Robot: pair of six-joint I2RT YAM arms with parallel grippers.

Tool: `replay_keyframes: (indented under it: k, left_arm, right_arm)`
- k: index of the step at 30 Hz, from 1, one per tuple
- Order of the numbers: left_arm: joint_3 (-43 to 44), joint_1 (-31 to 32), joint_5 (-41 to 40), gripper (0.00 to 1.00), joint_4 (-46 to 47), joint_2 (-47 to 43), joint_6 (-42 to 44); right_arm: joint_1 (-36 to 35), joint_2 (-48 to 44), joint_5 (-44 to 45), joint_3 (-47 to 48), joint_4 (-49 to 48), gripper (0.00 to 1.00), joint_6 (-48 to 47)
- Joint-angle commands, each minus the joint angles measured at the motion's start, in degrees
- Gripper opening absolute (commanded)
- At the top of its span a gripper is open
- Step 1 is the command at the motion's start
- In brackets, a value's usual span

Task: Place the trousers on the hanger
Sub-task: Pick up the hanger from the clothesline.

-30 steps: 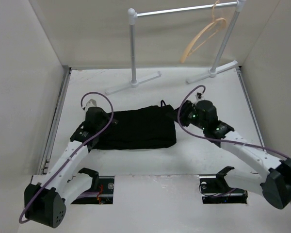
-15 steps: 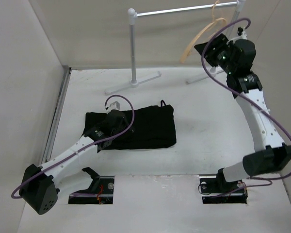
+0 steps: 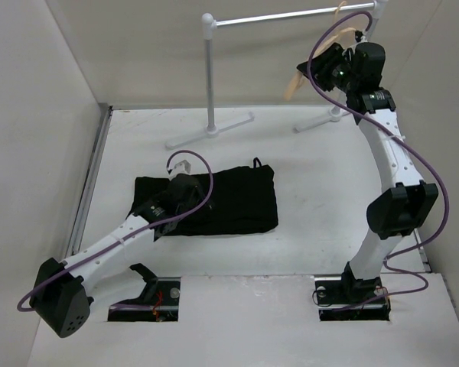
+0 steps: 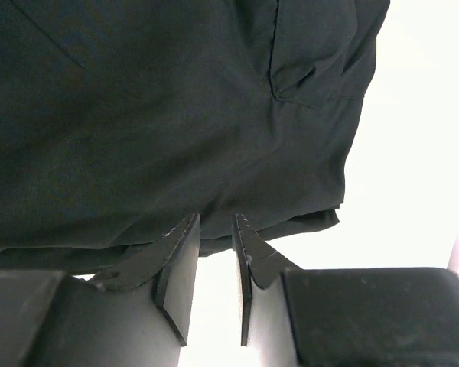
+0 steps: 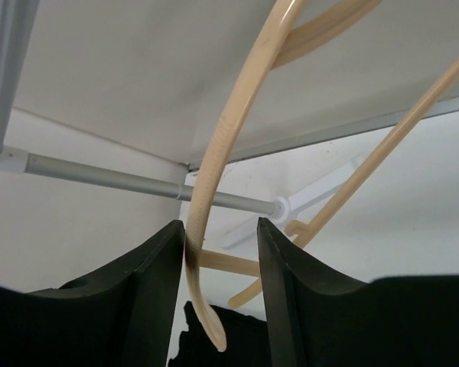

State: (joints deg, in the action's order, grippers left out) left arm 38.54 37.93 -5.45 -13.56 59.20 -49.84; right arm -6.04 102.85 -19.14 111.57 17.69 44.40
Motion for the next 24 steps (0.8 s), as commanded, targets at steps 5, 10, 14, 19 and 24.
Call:
replay_keyframes:
  k: [5, 10, 14, 19, 24]
  left_arm:
    - [-1.5, 0.6, -1.3, 0.22, 0.4, -0.8, -1.7]
    - [-1.7, 0.6, -1.3, 0.23, 0.6, -1.4, -1.7]
    - [-1.4, 0.3, -1.1, 0.24, 0.6, -1.5, -1.7]
    - [-0.3, -0.2, -0.7, 0.26, 0.6, -1.7, -1.5]
    - [2.8, -0.5, 0.2, 0.32, 0.5, -1.4, -1.0]
  right_arm:
    - [0.1, -0.7, -5.2, 3.7, -5.0, 0.30, 0.4]
    - [0.0, -2.4, -6.4, 3.9, -6.4, 0.22, 0.0]
    - [-0.1, -4.8, -6.8, 3.7, -7.0, 0.19, -0.7]
    - [-0.1, -8.2, -7.0, 1.6, -7.6, 0.18, -3.4]
    - [-0.4, -11.8, -6.8, -4.3, -7.9, 0.18, -3.7]
